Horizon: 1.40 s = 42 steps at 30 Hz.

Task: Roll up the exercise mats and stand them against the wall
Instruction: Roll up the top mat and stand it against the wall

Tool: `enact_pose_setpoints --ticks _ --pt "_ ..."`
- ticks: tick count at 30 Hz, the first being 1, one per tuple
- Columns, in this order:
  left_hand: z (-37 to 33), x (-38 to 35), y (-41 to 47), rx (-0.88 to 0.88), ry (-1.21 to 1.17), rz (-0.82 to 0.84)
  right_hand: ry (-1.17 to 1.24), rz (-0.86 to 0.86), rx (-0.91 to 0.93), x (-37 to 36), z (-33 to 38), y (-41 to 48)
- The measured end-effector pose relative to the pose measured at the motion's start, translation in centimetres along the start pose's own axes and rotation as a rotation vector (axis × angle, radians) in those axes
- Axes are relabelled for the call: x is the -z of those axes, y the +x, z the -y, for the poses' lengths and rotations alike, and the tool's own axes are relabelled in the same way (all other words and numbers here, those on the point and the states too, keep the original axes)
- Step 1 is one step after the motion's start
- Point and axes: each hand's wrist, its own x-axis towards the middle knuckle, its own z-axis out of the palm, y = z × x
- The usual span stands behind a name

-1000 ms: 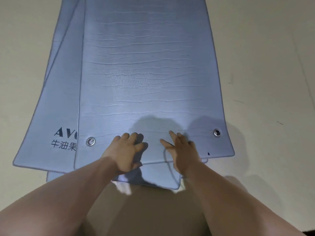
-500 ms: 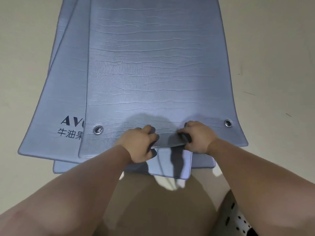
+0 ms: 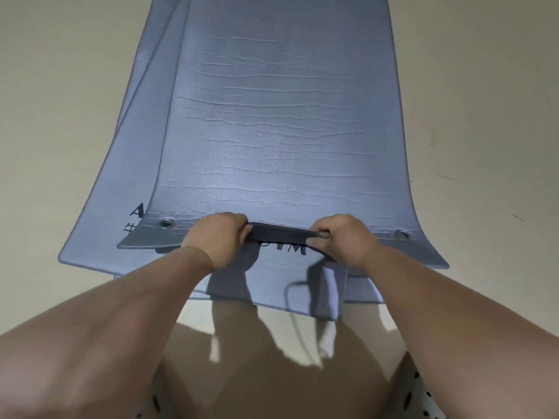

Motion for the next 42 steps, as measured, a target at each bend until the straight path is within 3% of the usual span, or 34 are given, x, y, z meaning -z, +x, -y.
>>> enact_pose_setpoints --ticks 4,6,9,10,13,15,18,20,26,30,35,38,42 --pt "0.4 2.0 3.0 0.055 -0.066 0.13 -0.118 0.009 -0.097 1.5 1.7 1.5" --pt "0.2 3.0 4.9 0.094 -0.009 0.128 -0.297 -0.192 -0.128 1.5 2.9 1.5" --pt "-1.0 4.1 7.4 0.136 0.148 0.064 -0.532 -0.638 0.162 -0.2 4.3 1.2" --pt "-1.4 4.3 8.1 0.148 0.193 0.047 -0.568 -0.672 0.215 -0.6 4.4 1.2" --pt "-1.8 3.7 8.7 0.167 0.299 0.029 -0.703 -0.461 0.16 -1.9 2.9 0.9" --pt "-1.3 2.6 8.2 0.122 0.334 -0.096 -0.732 -0.346 0.099 -2.9 1.5 0.5" --pt "-1.3 1.5 7.1 -0.073 0.361 -0.341 -0.715 -0.331 0.078 -3.8 0.7 1.0" --pt "-1.8 0.6 6.5 -0.225 0.389 -0.365 -0.719 -0.321 0.068 -4.0 0.6 1.9" --pt "-2.2 -1.9 4.1 -0.113 0.436 -0.057 -0.674 -0.19 -0.006 -3.1 0.9 3.5" --pt "-2.3 -1.3 5.4 -0.087 0.361 -0.069 -0.664 -0.118 -0.023 -2.1 1.3 4.0" --pt "-2.8 -0.5 6.2 0.002 0.315 0.109 -0.537 -0.011 -0.023 -0.8 2.4 4.5" --pt "-2.8 0.1 5.6 -0.007 0.331 0.108 -0.567 -0.008 0.029 -0.2 2.8 4.4" --pt "-2.0 1.3 5.5 0.03 0.226 0.229 -0.476 0.151 0.014 1.2 4.0 4.0"
